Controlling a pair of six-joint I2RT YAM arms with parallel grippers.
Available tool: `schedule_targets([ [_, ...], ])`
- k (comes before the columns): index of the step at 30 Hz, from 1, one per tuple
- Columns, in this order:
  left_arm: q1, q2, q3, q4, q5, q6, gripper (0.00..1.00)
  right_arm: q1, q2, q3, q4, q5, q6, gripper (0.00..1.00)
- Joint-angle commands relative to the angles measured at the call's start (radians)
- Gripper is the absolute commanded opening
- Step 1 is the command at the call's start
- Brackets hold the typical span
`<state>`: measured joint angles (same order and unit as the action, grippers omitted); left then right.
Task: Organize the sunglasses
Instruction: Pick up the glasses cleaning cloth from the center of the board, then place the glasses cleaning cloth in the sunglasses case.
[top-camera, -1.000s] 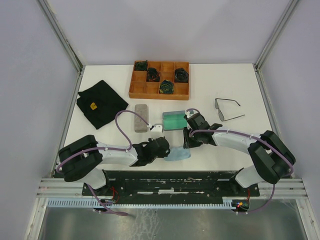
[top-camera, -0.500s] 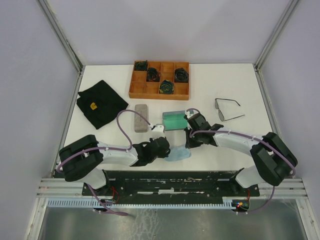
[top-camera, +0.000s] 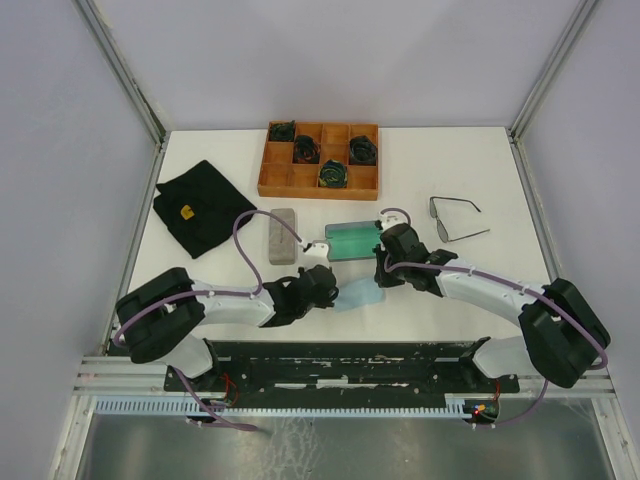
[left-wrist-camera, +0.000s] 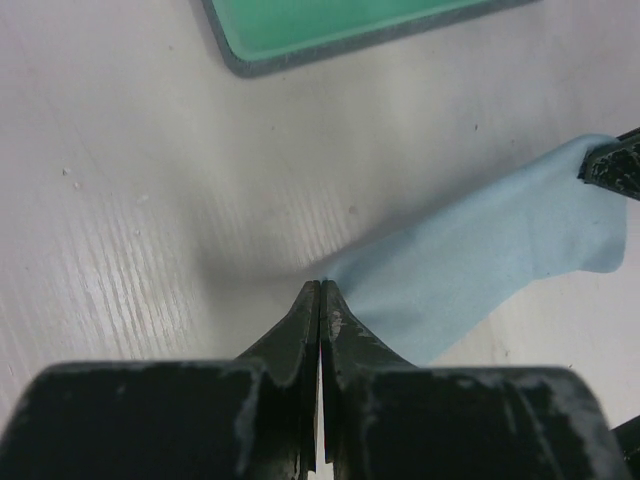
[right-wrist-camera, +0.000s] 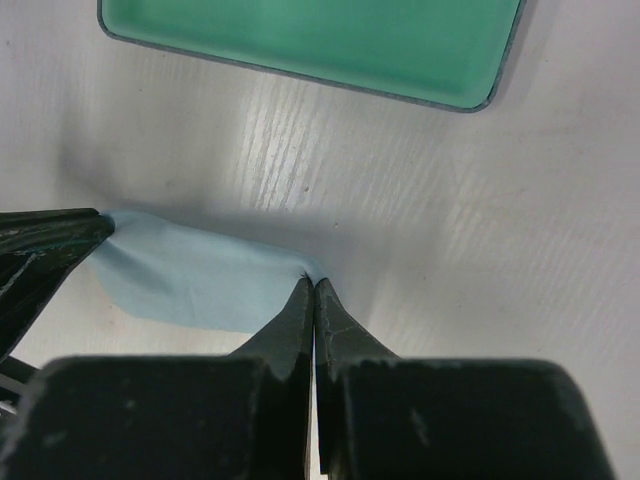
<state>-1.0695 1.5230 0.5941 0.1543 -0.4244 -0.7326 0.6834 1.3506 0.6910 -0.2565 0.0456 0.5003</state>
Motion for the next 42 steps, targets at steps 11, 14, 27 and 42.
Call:
schedule_targets([
  [11,0.065,0.017,0.108,0.107,-0.006,0.16,0.03,-0.014,0.023,0.032,0.088,0.064,0.012,0.0],
  [14,0.081,0.02,0.119,0.105,-0.002,0.169,0.03,-0.019,0.025,0.02,0.104,0.066,0.03,0.0],
  [27,0.157,0.057,0.163,0.159,0.022,0.226,0.03,-0.05,0.092,0.024,0.312,0.084,0.043,0.0],
  [42,0.204,0.127,0.236,0.205,0.07,0.297,0.03,-0.117,0.124,0.094,0.31,0.103,-0.021,0.0],
])
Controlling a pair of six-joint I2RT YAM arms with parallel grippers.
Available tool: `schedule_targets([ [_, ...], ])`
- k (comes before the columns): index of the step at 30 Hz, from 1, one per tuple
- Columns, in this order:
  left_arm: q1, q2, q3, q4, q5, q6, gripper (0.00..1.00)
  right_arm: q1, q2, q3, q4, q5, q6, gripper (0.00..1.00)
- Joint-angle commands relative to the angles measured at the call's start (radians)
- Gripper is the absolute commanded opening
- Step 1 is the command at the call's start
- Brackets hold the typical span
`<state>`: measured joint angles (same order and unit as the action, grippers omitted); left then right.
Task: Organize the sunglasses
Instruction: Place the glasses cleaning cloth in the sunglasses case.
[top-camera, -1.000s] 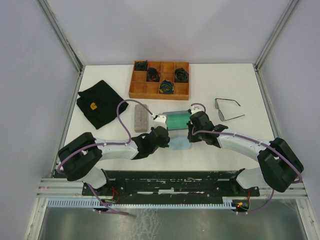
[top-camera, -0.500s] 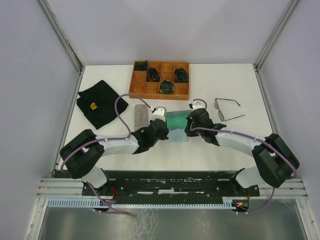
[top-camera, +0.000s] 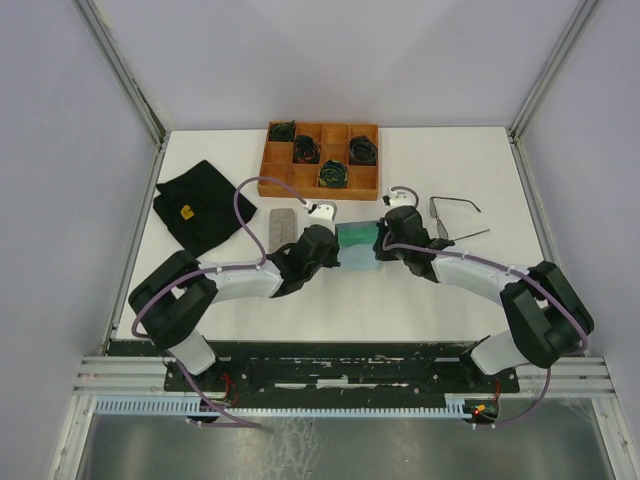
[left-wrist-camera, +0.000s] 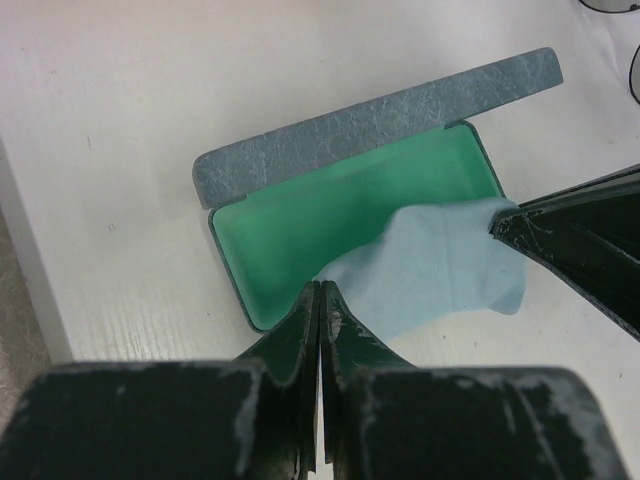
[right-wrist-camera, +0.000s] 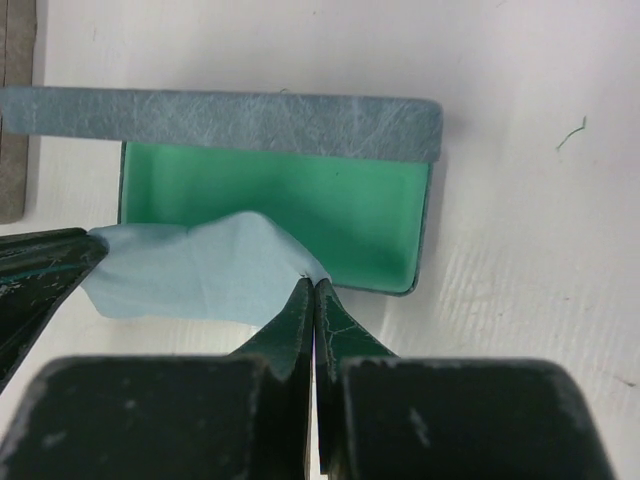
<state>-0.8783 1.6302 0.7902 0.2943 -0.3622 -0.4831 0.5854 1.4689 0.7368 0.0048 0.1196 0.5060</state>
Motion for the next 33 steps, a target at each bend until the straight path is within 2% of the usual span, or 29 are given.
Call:
schedule_targets([
  [1,0.015,0.028,0.045,0.067,0.01,0.049,0.03,-0.024,0.012,0.052,0.051,0.027,-0.03,0.0],
  [16,0.064,0.115,0.102,0.118,0.031,0.08,0.03,-0.098,0.118,0.14,0.071,-0.046,-0.045,0.0],
  [33,0.099,0.178,0.135,0.13,0.032,0.11,0.03,-0.126,0.194,0.176,0.087,-0.105,-0.046,0.0],
])
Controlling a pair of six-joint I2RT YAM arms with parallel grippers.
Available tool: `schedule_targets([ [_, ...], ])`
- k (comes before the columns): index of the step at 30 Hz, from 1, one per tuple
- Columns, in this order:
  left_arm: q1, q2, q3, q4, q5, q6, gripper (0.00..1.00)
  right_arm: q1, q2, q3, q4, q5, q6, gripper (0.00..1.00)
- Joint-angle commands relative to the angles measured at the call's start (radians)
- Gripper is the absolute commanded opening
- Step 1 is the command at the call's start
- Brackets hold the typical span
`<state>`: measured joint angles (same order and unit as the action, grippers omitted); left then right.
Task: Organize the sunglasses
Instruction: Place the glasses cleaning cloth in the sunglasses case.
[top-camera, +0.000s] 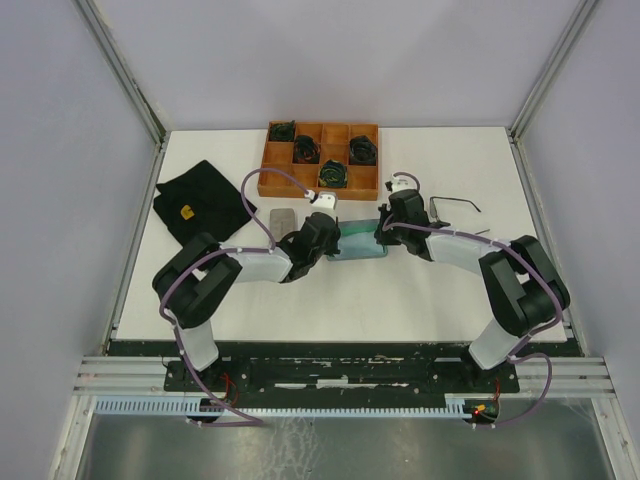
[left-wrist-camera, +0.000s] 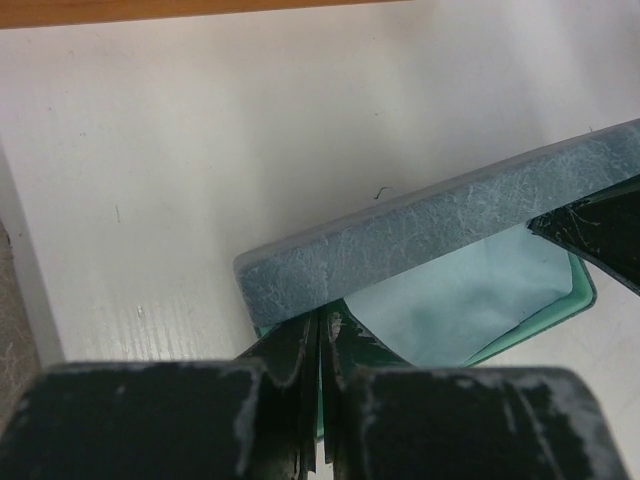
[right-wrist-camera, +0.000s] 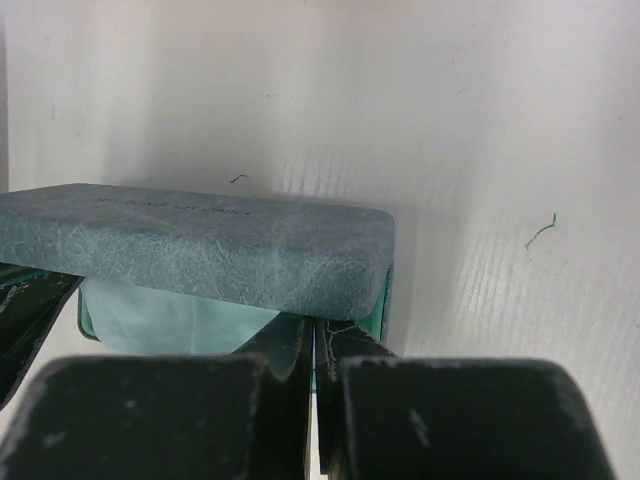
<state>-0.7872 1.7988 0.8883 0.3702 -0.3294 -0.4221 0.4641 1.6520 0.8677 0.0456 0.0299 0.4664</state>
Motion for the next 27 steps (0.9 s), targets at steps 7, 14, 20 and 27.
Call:
schedule_targets([
  [7,0.01,0.01,0.035,0.056,-0.002,0.06,0.03,-0.01,0.015,0.041,0.056,-0.019,-0.007,0.0],
  [14,0.011,0.001,0.028,0.058,-0.009,0.075,0.03,-0.013,0.012,0.034,0.063,-0.034,-0.004,0.0],
  [20,0.011,-0.004,0.015,0.064,-0.018,0.08,0.03,-0.013,0.001,0.026,0.07,-0.028,-0.004,0.0],
  [27,0.011,0.008,0.022,0.068,0.002,0.095,0.03,-0.014,-0.011,0.017,0.065,0.002,-0.008,0.0],
])
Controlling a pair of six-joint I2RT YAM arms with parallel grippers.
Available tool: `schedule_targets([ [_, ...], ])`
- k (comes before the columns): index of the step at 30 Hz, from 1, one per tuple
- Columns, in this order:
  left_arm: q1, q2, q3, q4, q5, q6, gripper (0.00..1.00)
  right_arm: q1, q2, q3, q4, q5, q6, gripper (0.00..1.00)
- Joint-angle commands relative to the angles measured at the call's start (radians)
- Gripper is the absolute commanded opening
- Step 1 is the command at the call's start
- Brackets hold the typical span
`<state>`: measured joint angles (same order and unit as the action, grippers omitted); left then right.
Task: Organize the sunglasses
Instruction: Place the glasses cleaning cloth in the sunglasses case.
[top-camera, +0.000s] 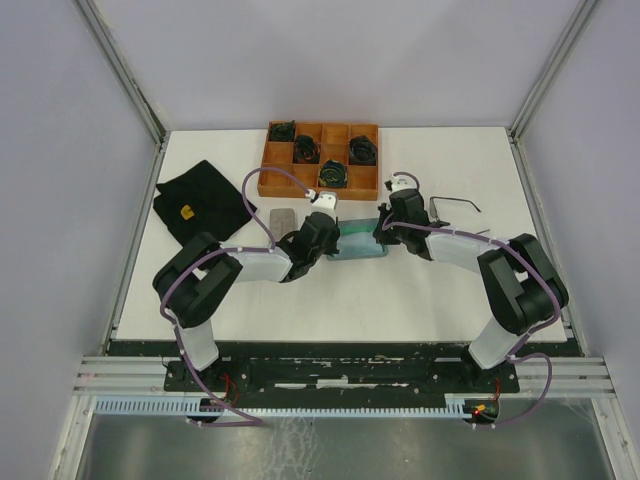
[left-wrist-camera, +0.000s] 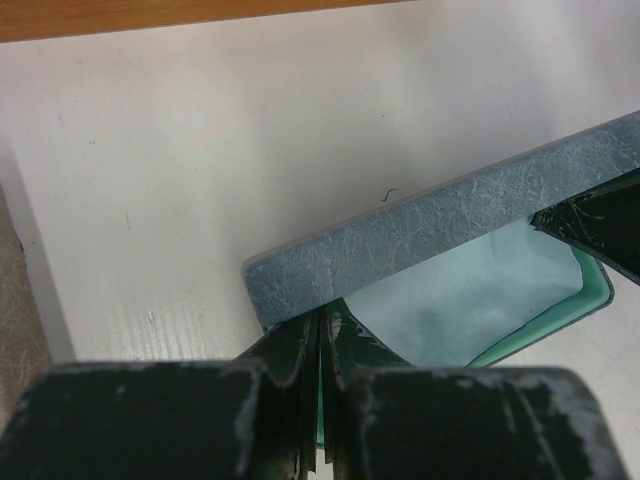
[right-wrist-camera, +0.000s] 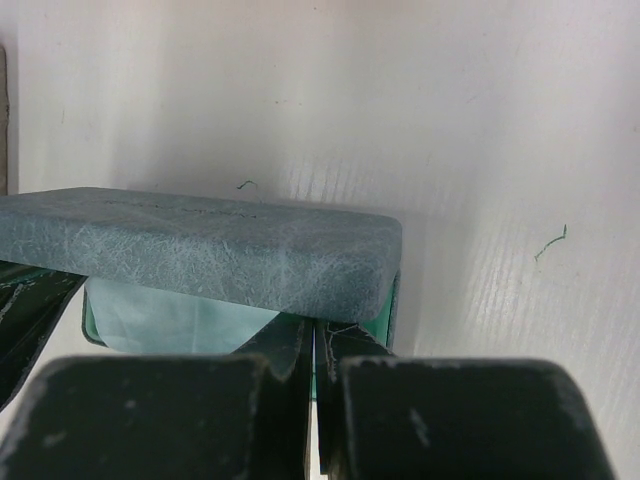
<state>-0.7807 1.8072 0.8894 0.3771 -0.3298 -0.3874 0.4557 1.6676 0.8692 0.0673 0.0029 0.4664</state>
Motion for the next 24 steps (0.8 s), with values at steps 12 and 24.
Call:
schedule_targets([
  [12,0.005,0.001,0.028,0.057,-0.01,0.065,0.03,-0.01,-0.037,0.011,0.029,0.054,-0.01,0.0],
  [24,0.005,-0.008,0.01,0.049,-0.017,0.058,0.11,-0.014,-0.02,0.031,0.01,0.008,-0.024,0.08],
])
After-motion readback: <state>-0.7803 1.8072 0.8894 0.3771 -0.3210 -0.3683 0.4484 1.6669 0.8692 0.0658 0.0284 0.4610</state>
